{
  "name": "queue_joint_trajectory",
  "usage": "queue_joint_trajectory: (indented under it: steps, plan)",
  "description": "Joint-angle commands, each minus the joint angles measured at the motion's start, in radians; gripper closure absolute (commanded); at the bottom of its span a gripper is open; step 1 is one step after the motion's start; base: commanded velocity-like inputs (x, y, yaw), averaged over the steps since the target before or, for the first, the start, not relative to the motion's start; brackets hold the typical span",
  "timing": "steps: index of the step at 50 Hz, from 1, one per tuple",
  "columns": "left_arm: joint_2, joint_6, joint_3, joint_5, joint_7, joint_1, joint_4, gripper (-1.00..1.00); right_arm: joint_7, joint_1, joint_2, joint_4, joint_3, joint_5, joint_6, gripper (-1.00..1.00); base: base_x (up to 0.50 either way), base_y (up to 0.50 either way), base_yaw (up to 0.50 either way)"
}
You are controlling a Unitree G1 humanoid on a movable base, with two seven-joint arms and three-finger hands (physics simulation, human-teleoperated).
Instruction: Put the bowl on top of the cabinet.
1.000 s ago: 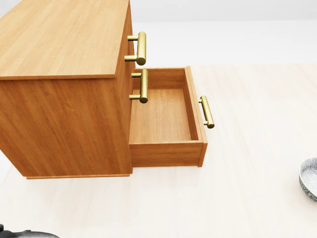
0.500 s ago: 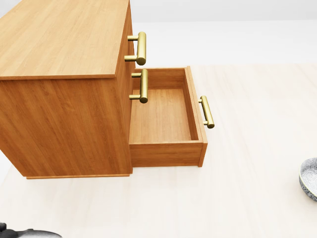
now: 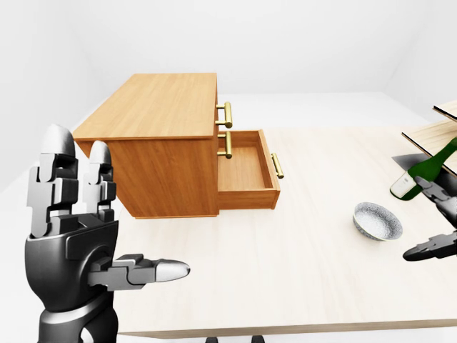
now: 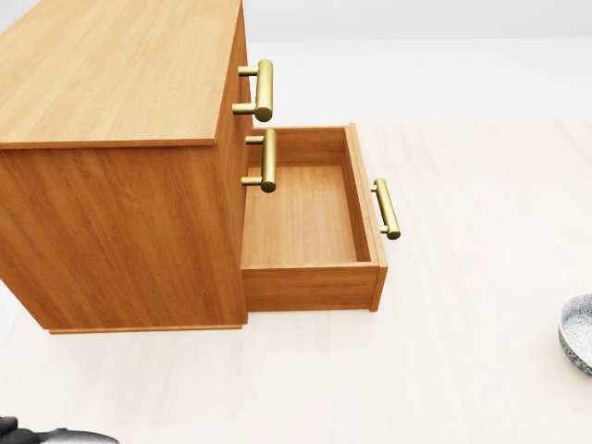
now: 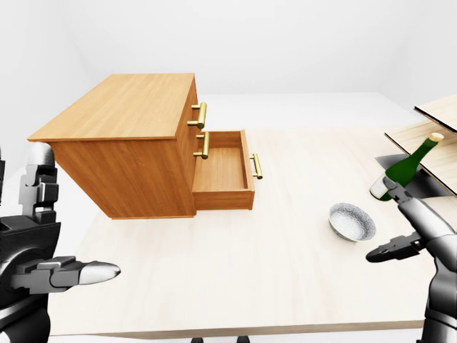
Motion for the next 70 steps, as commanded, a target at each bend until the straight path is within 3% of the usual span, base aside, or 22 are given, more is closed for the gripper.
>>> queue_joint_trajectory:
  steps: [1, 37, 57, 70]
  plan:
    - [0.0, 0.0, -0.006, 0.005, -0.001, 0.004, 0.005, -1.0, 0.0, -0.014, -0.009, 0.084, 0.023, 0.028, 0.0, -1.0, 0.0, 0.0, 0.0]
    - [0.0, 0.0, -0.016, 0.015, 0.0, 0.009, 0.011, -1.0, -0.014, -0.054, -0.063, 0.259, 0.099, 0.08, 0.0, -1.0, 0.0, 0.0, 0.0]
    - [0.001, 0.0, -0.022, 0.021, 0.001, 0.011, 0.014, -1.0, -0.06, -0.165, -0.113, 0.41, 0.199, 0.079, 0.0, -1.0, 0.0, 0.0, 0.0]
    - [0.002, 0.0, -0.016, 0.016, 0.002, 0.007, 0.012, -1.0, -0.099, -0.189, -0.101, 0.472, 0.247, 0.063, 0.0, -1.0, 0.0, 0.0, 0.0]
